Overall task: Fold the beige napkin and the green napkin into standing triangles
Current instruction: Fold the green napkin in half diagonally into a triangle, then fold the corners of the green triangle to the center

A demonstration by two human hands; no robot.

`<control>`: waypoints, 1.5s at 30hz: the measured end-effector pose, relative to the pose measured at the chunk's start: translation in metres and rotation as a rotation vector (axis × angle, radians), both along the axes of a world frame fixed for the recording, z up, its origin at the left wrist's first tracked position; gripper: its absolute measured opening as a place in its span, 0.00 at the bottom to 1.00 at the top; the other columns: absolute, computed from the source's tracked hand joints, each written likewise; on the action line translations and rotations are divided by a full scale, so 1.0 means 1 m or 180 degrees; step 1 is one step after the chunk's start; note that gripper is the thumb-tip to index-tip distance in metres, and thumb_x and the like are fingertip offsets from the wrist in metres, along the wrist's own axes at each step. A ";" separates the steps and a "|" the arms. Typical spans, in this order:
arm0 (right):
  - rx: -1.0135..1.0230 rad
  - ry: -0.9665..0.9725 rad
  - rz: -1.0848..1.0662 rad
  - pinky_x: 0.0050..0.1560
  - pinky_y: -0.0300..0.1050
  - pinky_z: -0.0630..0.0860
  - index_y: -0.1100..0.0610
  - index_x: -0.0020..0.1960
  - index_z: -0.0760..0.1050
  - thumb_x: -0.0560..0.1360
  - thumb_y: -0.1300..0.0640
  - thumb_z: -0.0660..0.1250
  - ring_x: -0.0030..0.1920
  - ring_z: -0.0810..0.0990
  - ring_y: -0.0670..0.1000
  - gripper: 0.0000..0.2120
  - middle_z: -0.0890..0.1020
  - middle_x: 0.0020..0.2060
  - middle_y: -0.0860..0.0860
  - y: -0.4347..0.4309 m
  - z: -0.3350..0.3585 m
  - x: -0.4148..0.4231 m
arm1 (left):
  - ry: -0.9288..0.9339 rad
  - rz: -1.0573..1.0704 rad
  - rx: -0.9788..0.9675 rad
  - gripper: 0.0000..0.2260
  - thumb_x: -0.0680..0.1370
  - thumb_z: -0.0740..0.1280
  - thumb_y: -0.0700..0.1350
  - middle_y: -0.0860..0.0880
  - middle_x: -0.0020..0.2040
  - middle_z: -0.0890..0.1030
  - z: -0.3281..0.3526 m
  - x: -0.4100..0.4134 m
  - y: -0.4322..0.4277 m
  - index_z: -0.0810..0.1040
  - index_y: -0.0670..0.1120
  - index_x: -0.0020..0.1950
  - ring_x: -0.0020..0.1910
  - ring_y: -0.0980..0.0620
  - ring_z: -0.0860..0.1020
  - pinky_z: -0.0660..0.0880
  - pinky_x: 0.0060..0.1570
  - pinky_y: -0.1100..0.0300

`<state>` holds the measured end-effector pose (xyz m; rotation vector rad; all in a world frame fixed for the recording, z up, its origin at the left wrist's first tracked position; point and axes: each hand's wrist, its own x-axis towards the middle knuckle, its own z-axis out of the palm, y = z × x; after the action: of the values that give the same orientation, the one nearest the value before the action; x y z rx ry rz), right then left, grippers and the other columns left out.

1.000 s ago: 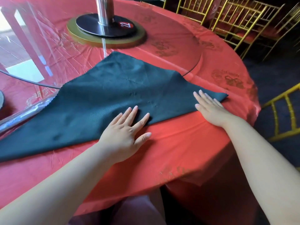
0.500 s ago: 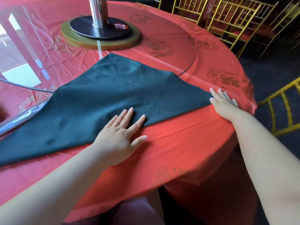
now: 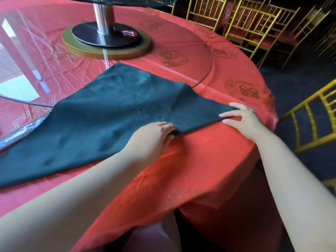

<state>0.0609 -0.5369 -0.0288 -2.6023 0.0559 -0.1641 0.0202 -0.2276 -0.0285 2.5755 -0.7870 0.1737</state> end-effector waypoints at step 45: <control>0.0832 -0.0903 0.0146 0.41 0.27 0.71 0.52 0.38 0.77 0.71 0.66 0.70 0.35 0.77 0.35 0.10 0.81 0.31 0.37 0.001 0.105 -0.043 | 0.0105 -0.0027 -0.0970 0.03 0.75 0.63 0.47 0.53 0.39 0.78 0.013 -0.074 -0.026 0.74 0.49 0.42 0.39 0.54 0.79 0.76 0.38 0.56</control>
<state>0.0178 -0.5355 0.0761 -2.2947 -0.0787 -0.4747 -0.0542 -0.2538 -0.0151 2.2820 -0.7001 0.2289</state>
